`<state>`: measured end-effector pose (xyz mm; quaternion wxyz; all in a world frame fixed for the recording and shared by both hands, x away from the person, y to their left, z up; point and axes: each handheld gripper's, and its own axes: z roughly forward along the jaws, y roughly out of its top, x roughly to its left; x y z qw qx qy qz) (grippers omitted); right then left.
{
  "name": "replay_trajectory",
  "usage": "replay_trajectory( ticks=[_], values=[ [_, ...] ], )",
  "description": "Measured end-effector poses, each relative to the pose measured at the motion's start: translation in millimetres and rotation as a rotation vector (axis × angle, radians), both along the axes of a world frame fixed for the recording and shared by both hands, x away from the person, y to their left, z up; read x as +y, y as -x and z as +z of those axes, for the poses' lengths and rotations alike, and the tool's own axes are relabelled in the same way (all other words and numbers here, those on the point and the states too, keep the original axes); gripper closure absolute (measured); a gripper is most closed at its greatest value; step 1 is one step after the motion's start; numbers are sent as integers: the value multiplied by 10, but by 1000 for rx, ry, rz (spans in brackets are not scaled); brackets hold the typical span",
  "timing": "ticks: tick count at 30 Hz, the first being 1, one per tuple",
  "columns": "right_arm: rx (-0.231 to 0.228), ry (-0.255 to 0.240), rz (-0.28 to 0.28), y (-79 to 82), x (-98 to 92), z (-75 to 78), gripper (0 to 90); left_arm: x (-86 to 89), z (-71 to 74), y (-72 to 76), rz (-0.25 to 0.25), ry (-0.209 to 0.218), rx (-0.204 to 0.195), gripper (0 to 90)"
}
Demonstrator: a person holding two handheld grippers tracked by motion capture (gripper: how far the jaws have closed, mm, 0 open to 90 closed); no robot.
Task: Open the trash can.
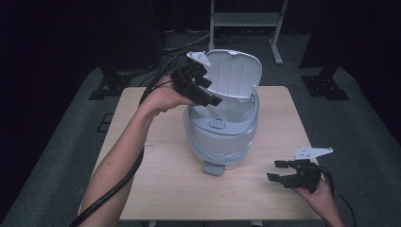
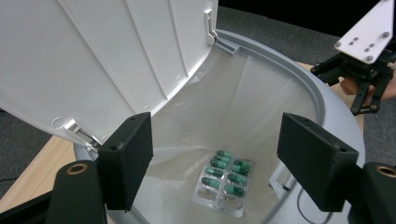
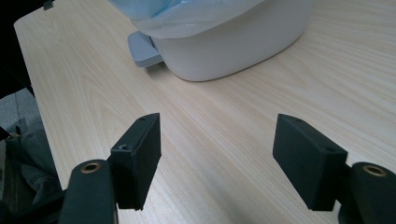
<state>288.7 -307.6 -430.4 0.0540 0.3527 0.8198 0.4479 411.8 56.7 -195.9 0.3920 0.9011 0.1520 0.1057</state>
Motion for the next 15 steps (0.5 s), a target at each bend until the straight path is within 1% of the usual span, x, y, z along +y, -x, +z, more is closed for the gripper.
replay_trajectory(
  ticks=[5, 8, 10, 12, 13, 15],
  values=[
    [5, 5, 4, -31, 24, -15, 310, 68, -3, 18, 5, 5, 5, 205],
    [0, 4, 6, -40, 29, -11, 310, 111, -9, 45, 5, 11, 8, 189],
    [4, 2, 5, -44, 35, -13, 309, 143, -15, 78, 4, 15, 3, 170],
    [6, 3, 5, -51, 39, -18, 309, 172, -20, 109, 1, 29, 3, 170],
    [7, 3, 3, -55, 43, -21, 309, 185, -21, 119, -2, 28, 2, 170],
    [10, 4, 5, -59, 58, -26, 309, 218, -36, 154, 7, 36, -2, 156]
  ],
)
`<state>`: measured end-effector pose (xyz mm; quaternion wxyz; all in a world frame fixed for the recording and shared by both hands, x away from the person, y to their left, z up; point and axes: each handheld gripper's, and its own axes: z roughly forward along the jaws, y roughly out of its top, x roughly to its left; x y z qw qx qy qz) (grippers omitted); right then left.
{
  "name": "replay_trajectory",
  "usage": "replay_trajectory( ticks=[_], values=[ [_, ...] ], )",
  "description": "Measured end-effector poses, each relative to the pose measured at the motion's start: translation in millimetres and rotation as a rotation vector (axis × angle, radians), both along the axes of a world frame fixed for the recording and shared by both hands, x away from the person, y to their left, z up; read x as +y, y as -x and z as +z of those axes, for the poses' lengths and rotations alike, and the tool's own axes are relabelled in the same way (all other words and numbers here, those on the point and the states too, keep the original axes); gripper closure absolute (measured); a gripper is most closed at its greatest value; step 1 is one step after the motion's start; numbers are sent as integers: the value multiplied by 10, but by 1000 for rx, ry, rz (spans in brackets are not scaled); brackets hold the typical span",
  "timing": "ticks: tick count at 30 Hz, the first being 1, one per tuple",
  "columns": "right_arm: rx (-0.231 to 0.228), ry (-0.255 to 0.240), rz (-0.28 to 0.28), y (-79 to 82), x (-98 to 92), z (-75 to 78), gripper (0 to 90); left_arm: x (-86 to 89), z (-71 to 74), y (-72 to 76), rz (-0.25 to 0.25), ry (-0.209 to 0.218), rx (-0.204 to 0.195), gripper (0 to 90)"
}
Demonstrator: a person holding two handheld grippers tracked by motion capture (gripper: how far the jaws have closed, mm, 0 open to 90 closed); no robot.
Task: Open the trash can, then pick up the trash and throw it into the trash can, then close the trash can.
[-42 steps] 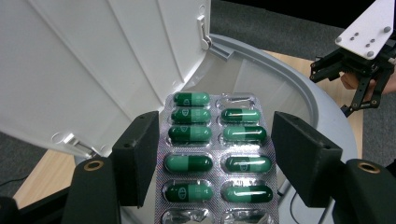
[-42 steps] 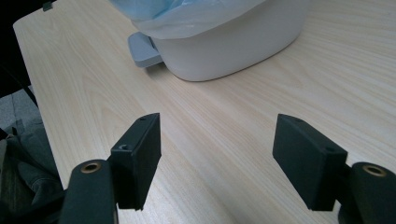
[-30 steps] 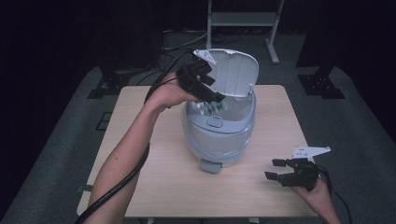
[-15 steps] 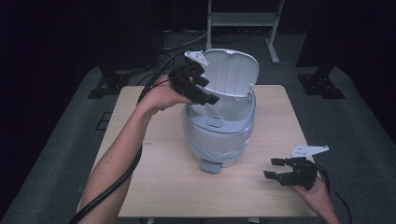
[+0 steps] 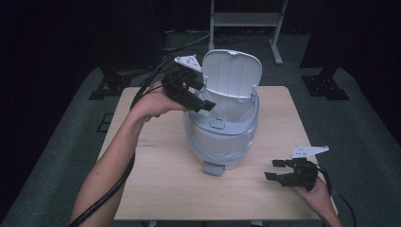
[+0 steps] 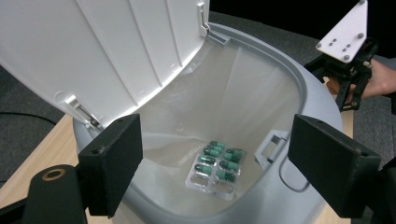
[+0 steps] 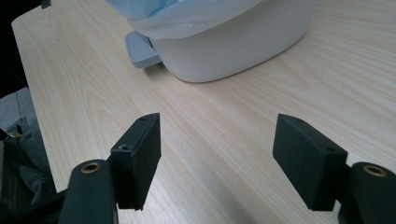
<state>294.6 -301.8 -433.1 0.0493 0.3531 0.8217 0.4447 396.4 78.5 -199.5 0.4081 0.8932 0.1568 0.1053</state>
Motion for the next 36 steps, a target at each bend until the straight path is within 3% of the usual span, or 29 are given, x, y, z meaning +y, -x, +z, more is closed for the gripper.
replay_trajectory(
  ticks=[20, 26, 36],
  values=[
    [7, 10, -13, -49, 24, 75, 309, 580, -167, 259, 53, 44, 1, 115],
    [6, 21, -21, -126, 21, 173, 310, 810, -289, 324, 86, 55, 2, 108],
    [1, 20, -37, -256, -20, 446, 353, 1001, -538, 448, 125, 33, 1, 96]
  ],
)
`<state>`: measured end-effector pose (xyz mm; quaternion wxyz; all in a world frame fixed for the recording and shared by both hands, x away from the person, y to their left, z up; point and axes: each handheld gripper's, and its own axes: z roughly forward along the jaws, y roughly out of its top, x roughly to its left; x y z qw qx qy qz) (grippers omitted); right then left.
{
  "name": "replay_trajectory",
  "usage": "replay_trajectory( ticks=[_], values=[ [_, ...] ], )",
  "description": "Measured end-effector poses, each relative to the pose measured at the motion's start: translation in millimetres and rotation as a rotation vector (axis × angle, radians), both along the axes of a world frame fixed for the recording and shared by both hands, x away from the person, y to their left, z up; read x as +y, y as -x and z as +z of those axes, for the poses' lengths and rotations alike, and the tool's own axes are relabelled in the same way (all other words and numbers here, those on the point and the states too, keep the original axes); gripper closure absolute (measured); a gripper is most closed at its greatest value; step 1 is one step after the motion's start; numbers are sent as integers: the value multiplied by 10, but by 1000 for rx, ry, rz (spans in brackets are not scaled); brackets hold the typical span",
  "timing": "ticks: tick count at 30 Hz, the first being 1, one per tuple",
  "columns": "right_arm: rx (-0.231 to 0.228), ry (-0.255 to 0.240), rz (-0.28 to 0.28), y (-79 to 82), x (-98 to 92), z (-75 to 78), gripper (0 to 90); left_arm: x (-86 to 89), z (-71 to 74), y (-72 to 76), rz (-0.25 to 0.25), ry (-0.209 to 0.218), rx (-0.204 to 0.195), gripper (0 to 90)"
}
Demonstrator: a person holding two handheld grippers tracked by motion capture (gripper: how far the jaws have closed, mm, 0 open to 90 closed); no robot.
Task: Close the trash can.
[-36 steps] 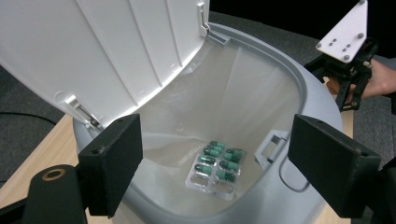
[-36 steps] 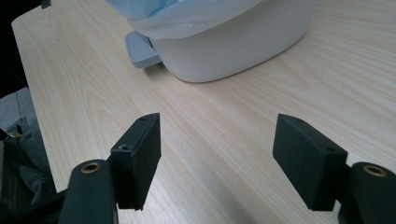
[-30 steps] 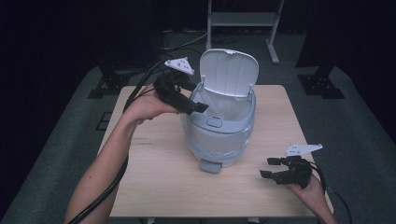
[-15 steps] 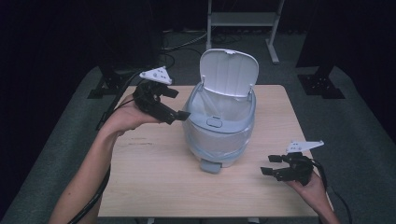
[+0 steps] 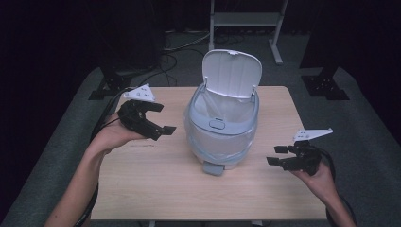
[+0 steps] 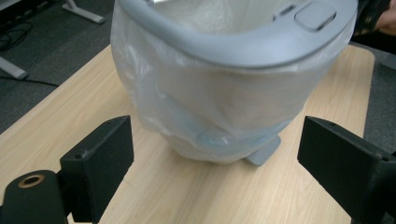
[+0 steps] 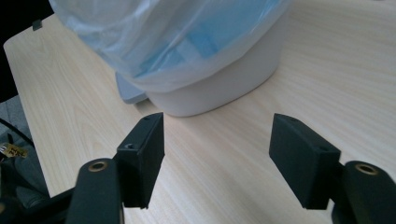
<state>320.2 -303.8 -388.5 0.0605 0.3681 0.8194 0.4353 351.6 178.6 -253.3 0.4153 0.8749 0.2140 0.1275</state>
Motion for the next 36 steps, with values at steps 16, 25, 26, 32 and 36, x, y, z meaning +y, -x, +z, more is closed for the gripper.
replay_trajectory(
  ticks=[16, 25, 26, 32, 36],
  values=[
    [-19, -13, -12, -224, -23, 335, 487, 158, -301, 118, 6, 4, 18, 96],
    [-14, 0, -7, -298, 22, 464, 594, 283, -438, 178, 28, 10, 25, 96],
    [-15, -2, -6, -312, 21, 480, 602, 289, -450, 181, 29, 14, 25, 96],
    [-12, -10, -8, -380, 16, 586, 681, 329, -532, 214, 35, 0, 26, 96],
    [-16, -4, -7, -424, 22, 687, 747, 353, -576, 235, 39, 6, 32, 96]
  ],
)
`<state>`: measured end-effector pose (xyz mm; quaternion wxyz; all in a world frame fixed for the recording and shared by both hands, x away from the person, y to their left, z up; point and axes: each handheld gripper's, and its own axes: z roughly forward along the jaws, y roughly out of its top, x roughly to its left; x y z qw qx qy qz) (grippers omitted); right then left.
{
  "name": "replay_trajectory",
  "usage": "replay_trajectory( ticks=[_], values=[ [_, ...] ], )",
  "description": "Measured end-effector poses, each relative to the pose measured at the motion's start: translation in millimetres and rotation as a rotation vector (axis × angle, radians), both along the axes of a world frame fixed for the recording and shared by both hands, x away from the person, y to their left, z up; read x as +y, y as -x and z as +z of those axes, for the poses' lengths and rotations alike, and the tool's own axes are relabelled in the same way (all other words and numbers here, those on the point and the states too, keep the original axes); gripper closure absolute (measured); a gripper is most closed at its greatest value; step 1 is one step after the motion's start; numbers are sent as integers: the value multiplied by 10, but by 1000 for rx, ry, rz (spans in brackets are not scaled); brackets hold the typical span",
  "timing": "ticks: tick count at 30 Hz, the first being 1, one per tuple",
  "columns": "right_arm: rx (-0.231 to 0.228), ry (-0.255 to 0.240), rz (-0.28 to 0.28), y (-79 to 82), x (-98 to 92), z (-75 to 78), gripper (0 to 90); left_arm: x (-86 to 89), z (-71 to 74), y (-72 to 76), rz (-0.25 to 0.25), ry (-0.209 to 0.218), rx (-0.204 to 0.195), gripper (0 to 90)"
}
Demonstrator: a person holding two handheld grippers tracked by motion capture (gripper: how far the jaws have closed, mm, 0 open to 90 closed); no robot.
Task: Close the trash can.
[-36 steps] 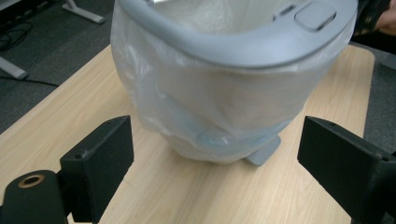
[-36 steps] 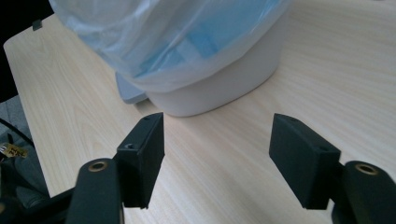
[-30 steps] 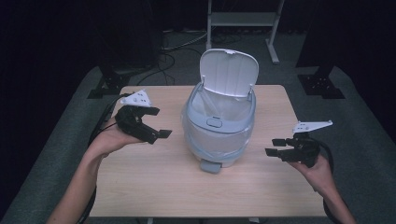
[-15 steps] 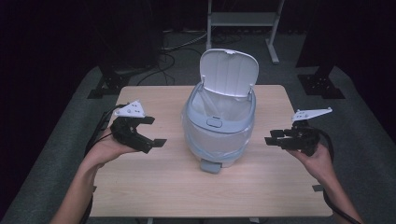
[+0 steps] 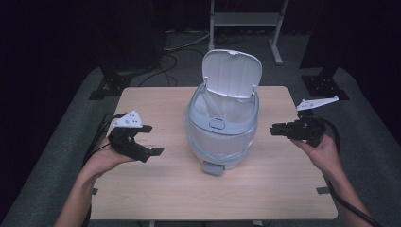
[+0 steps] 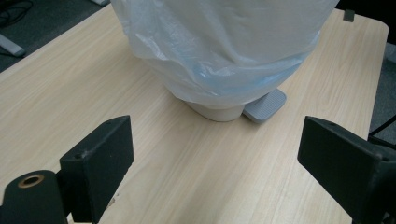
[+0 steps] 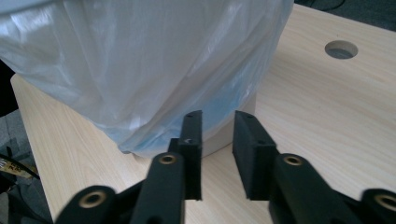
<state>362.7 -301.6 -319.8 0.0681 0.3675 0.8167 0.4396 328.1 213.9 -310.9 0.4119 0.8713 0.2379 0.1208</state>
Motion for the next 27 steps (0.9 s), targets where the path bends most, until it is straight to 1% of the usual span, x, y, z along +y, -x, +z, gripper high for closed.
replay_trajectory(
  ticks=[4, 9, 11, 14, 18, 23, 27],
  values=[
    [-3, 12, 5, -42, 15, 88, 803, 17, -43, 15, -1, 0, 2, 96],
    [-11, 29, 1, -78, 35, 177, 845, 42, -65, 35, -1, 1, 1, 96],
    [-11, 31, -1, -89, 35, 198, 856, 48, -73, 47, 0, 3, 0, 96],
    [-12, 33, -4, -125, 33, 247, 870, 53, -89, 61, -3, -7, 0, 96],
    [-14, 30, -7, -185, 40, 319, 880, 59, -116, 72, -1, -4, 3, 96],
    [-19, 29, -4, -273, 75, 446, 889, 75, -129, 79, -2, -11, 4, 96],
    [-25, 37, -5, -336, 119, 550, 893, 87, -131, 90, -2, -19, 3, 96]
  ],
)
